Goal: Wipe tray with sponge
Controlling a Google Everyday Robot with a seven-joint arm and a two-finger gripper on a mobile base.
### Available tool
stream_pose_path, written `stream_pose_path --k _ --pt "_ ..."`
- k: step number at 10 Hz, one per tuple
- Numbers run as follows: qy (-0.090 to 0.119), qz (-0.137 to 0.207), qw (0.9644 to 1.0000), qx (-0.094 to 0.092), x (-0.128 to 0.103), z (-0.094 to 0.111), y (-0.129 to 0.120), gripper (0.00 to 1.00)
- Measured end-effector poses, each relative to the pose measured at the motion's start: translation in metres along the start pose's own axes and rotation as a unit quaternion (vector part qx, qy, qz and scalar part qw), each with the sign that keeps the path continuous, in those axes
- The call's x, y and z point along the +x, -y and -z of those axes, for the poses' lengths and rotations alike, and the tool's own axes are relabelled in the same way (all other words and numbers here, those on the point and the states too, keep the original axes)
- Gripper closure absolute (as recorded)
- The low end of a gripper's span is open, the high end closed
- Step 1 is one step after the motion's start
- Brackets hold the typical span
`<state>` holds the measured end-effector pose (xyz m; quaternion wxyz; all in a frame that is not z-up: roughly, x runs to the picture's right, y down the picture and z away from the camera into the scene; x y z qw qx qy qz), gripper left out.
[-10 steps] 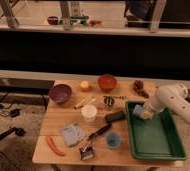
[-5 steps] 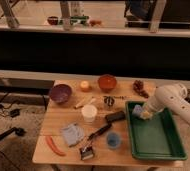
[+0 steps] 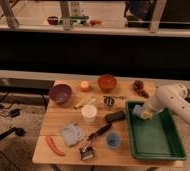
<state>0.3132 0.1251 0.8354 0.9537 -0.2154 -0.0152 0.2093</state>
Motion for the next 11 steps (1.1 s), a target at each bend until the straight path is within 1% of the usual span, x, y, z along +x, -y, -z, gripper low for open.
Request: stream_pose_path --k 4,6,8,11 --pt "0.005 -0.021 0.9998 0.001 0.013 -0.002 -0.001 1.0" --pt "0.011 -0.028 0.9995 0.0 0.014 0.0 -0.003 1.0" --pt "0.021 -0.035 0.9991 -0.005 0.017 -0.002 -0.007 1.0" --pt "0.037 -0.041 0.9984 -0.014 0.019 -0.009 -0.013 1.0"
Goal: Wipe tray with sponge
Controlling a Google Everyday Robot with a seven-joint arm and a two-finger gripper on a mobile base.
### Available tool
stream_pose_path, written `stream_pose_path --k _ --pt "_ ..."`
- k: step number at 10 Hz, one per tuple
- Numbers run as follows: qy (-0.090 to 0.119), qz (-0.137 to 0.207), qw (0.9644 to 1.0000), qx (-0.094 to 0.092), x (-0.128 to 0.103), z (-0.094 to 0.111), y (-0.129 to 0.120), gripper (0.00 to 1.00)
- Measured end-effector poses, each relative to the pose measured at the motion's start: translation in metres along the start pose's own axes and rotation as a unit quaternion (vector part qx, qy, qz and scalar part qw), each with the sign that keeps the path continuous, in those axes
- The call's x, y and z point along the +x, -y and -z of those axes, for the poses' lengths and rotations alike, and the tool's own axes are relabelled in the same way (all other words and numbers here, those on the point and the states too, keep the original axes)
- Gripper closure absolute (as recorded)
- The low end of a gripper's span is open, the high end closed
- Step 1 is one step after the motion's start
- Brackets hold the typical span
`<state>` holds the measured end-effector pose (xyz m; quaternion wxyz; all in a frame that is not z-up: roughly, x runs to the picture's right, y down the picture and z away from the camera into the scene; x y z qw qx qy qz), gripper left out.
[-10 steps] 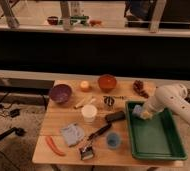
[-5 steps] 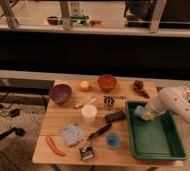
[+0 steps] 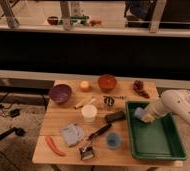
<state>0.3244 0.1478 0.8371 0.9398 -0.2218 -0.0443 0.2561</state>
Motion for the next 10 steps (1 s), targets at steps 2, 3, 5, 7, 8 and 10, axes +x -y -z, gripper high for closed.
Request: stream_pose_path --k 2,3,5,7,8,10 --pt "0.008 -0.006 0.9999 -0.004 0.004 -0.002 -0.003 1.0" --pt "0.009 -0.009 0.9999 -0.006 0.01 -0.001 -0.008 1.0" --pt "0.011 -0.016 0.9998 -0.01 0.024 0.005 -0.019 1.0" --pt "0.013 -0.022 0.9996 -0.013 0.033 0.011 -0.028 1.0" --pt "0.015 -0.024 0.9995 -0.016 0.036 0.015 -0.032 1.0" --pt "0.018 -0.028 0.9993 -0.019 0.041 0.022 -0.042 1.0"
